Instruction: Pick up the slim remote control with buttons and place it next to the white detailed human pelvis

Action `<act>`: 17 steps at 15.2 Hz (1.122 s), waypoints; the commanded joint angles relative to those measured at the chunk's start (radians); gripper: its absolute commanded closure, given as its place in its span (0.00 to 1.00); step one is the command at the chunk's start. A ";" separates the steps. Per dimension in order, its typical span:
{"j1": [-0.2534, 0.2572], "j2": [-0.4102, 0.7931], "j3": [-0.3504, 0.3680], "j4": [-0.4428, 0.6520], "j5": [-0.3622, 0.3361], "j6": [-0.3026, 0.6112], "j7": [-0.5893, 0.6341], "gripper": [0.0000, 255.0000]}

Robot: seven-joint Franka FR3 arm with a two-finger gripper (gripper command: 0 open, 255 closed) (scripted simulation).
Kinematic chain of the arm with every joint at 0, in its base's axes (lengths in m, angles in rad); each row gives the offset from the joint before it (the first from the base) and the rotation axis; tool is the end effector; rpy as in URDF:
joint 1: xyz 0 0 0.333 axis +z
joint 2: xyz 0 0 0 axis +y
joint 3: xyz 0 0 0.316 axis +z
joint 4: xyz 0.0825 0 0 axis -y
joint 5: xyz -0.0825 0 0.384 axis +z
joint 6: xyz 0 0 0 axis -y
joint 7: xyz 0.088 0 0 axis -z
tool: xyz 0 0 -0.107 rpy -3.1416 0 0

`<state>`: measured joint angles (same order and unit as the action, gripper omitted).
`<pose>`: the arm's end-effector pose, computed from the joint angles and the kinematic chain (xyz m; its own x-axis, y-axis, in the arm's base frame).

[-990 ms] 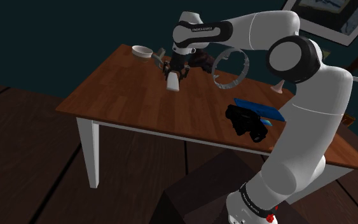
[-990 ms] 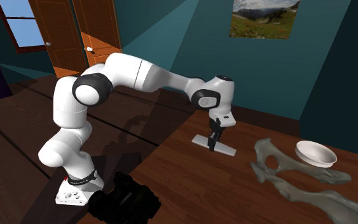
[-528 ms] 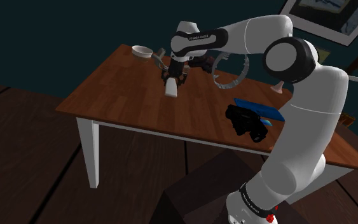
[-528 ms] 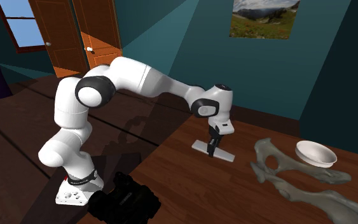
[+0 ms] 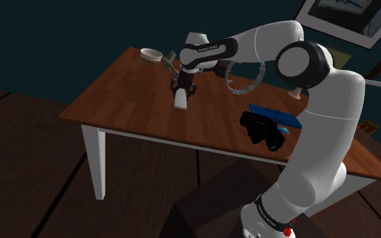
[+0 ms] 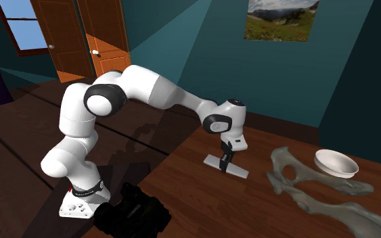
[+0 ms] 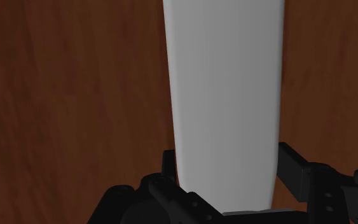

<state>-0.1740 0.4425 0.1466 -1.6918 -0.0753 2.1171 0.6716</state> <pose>0.6640 -0.0315 0.3420 0.7819 -0.6234 -0.0085 -0.6233 -0.7819 0.0084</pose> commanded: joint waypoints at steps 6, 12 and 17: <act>0.000 0.001 0.000 -0.003 0.000 0.005 0.001 1.00; 0.000 0.001 0.000 -0.002 0.000 0.005 0.001 0.00; -0.001 -0.046 0.004 0.059 0.009 -0.103 -0.005 0.00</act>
<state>-0.1762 0.3982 0.1505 -1.6456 -0.0669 2.0292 0.6661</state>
